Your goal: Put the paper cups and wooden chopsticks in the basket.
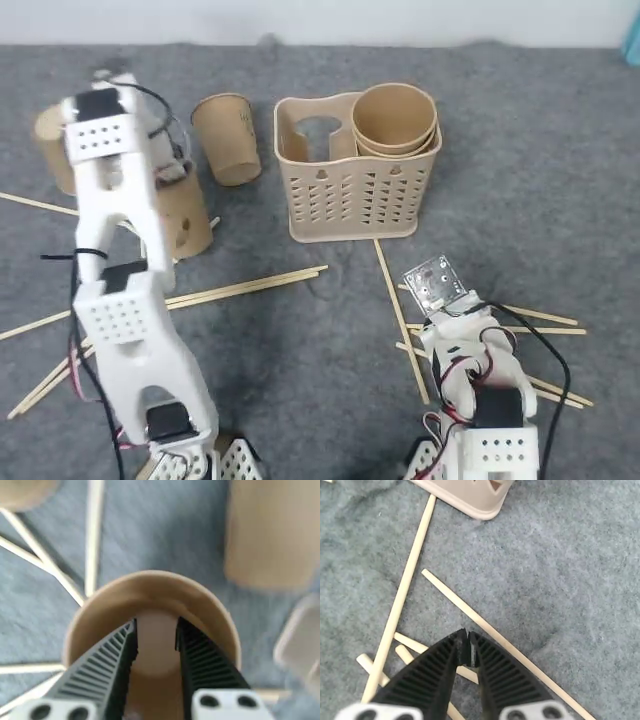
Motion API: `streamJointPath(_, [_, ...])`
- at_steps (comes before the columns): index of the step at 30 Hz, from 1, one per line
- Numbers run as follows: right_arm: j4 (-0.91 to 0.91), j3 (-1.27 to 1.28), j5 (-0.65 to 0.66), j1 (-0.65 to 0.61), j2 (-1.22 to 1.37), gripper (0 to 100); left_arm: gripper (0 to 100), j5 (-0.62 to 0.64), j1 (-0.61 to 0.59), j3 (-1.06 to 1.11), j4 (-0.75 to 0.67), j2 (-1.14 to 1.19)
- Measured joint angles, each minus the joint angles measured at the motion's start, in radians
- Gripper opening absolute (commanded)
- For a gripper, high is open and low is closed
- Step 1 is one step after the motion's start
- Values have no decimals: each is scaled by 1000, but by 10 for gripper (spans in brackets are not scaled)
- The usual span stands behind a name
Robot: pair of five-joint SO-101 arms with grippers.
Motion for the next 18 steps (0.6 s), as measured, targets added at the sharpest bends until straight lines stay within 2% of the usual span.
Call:
streamJointPath(8, [0, 0, 0, 0, 0, 9, 122, -35, 51, 327, 0, -325])
streamJointPath(18, [0, 0, 0, 0, 0, 9, 122, -129, 52, 451, 0, -612])
